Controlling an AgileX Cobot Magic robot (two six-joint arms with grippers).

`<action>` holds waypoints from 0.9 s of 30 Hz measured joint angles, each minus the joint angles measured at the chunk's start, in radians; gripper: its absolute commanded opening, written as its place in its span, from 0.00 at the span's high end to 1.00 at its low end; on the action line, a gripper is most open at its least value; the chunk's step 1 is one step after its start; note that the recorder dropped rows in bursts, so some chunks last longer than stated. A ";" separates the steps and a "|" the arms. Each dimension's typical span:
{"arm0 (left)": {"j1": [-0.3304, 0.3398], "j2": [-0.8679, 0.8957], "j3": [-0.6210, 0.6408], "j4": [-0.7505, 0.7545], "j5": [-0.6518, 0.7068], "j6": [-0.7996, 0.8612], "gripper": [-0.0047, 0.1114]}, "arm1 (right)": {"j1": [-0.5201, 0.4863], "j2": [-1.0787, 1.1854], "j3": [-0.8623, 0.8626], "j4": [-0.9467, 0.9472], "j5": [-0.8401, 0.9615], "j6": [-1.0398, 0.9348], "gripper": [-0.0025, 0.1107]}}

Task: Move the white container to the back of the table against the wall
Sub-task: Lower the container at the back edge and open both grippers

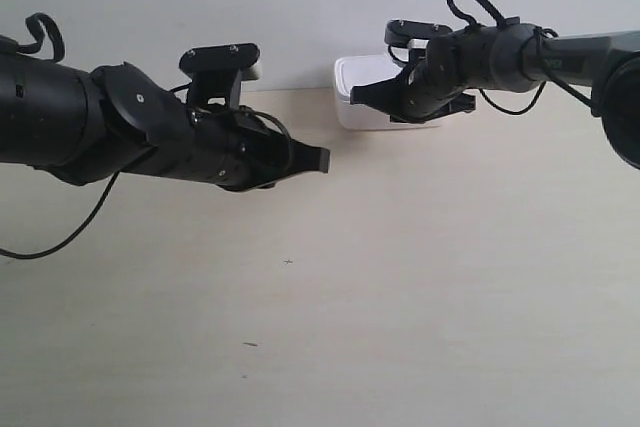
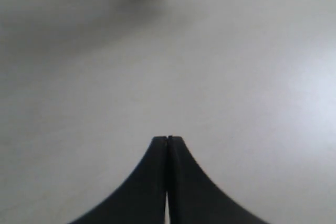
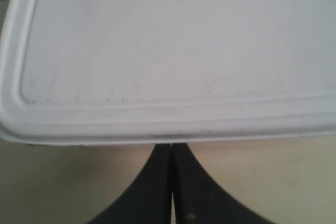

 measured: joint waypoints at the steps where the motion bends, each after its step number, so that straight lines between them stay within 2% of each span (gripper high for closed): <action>1: 0.000 -0.003 0.009 0.000 -0.002 0.000 0.96 | 0.000 0.004 -0.009 0.000 0.000 0.000 0.98; 10: 0.000 -0.098 0.104 0.000 -0.038 0.000 0.96 | 0.000 0.058 -0.090 0.001 0.031 0.000 0.98; 19: 0.000 -0.173 0.174 -0.011 -0.046 0.000 0.96 | 0.000 0.058 -0.090 0.001 0.028 0.000 0.98; 27: 0.000 -0.176 0.179 -0.014 -0.048 0.000 0.96 | 0.000 0.058 -0.098 -0.001 0.062 -0.002 0.98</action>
